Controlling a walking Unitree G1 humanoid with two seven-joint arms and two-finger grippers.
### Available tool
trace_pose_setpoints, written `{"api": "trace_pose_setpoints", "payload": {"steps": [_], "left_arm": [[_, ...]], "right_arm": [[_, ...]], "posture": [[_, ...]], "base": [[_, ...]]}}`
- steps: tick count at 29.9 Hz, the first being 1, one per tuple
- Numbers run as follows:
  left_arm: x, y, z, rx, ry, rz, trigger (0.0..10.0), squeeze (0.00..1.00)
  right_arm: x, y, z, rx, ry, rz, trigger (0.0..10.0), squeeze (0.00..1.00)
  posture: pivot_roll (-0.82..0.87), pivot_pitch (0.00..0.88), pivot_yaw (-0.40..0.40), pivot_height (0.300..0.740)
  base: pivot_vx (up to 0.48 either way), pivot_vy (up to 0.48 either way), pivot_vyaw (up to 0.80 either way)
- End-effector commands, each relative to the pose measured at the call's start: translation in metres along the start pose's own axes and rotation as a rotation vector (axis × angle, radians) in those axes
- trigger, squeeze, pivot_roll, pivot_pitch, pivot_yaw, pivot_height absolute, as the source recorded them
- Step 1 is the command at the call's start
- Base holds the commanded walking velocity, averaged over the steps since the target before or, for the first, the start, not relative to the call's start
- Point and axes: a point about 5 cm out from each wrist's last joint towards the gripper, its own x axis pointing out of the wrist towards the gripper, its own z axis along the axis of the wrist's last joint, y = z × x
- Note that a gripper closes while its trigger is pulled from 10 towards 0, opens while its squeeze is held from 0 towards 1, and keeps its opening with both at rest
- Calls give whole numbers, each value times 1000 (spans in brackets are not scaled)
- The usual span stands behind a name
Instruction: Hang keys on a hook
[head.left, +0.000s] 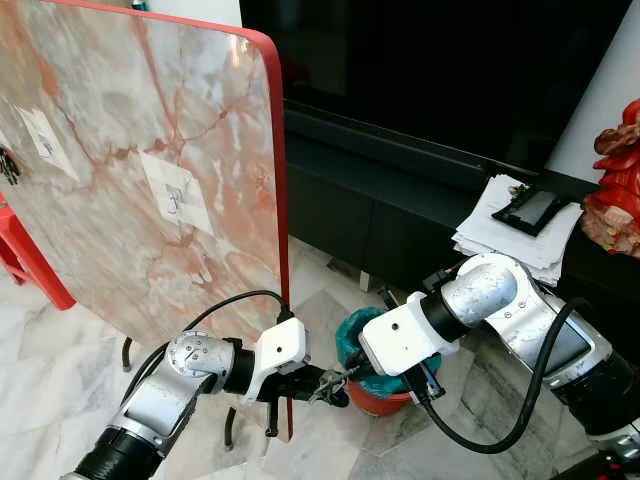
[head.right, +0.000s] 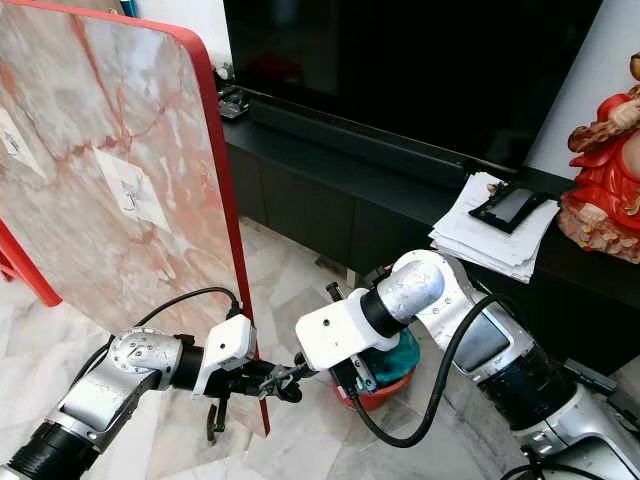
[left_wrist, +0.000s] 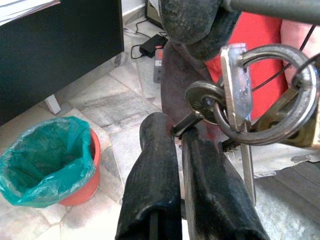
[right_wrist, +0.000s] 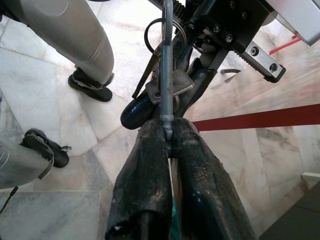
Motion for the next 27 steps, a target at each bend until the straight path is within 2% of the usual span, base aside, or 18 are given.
{"api": "trace_pose_setpoints", "payload": {"steps": [1, 2, 3, 4, 9, 11, 12, 14, 15, 22, 27], "left_arm": [[-3, 2, -1, -1, 4, 11, 0, 0], [-3, 2, -1, 5, 12, 9, 1922, 0], [-3, 3, -1, 13, 17, 11, 1922, 0], [-3, 3, 0, 14, 10, 17, 9725, 0], [-4, 5, 6, 2, -28, 24, 10000, 0], [-5, 3, 6, -16, -24, -7, 10000, 400], [-5, 3, 6, -17, -25, -7, 10000, 1000], [-5, 3, 7, -4, -30, 9, 10000, 1000], [-5, 4, 7, 3, -33, 19, 10000, 0], [-5, 4, 6, -15, -30, 4, 10000, 0], [-4, 7, 7, 7, -34, 28, 10000, 0]], "right_arm": [[-4, -3, 8, -38, -17, -12, 0, 0], [-5, -3, 8, -37, -15, -11, 0, 0], [-5, -3, 8, -36, -14, -11, 0, 0], [-5, -3, 8, -36, -13, -9, 0, 0], [-5, -2, 7, -37, -10, -4, 0, 0], [-5, -2, 7, -38, -11, -3, 0, 0], [-4, -2, 8, -38, -12, -3, 0, 0], [-4, -2, 8, -40, -13, -2, 0, 0], [-4, -2, 8, -40, -13, -2, 0, 0], [-4, -3, 9, -46, -17, 1, 0, 0], [-4, -2, 12, -52, -28, 9, 0, 0]], "posture": [[37, 47, -24, 740], [36, 48, -24, 740], [36, 48, -24, 740], [36, 48, -24, 740], [37, 47, -25, 740], [35, 47, -25, 740], [35, 47, -25, 740], [35, 47, -26, 740], [36, 47, -27, 740], [36, 46, -27, 740], [35, 46, -26, 740]], "base": [[0, 0, 0], [0, 0, 0], [0, 0, 0], [0, 0, 0], [0, 0, 0], [0, 0, 0], [0, 0, 0], [0, 0, 0], [0, 0, 0], [0, 0, 0], [0, 0, 0]]}}
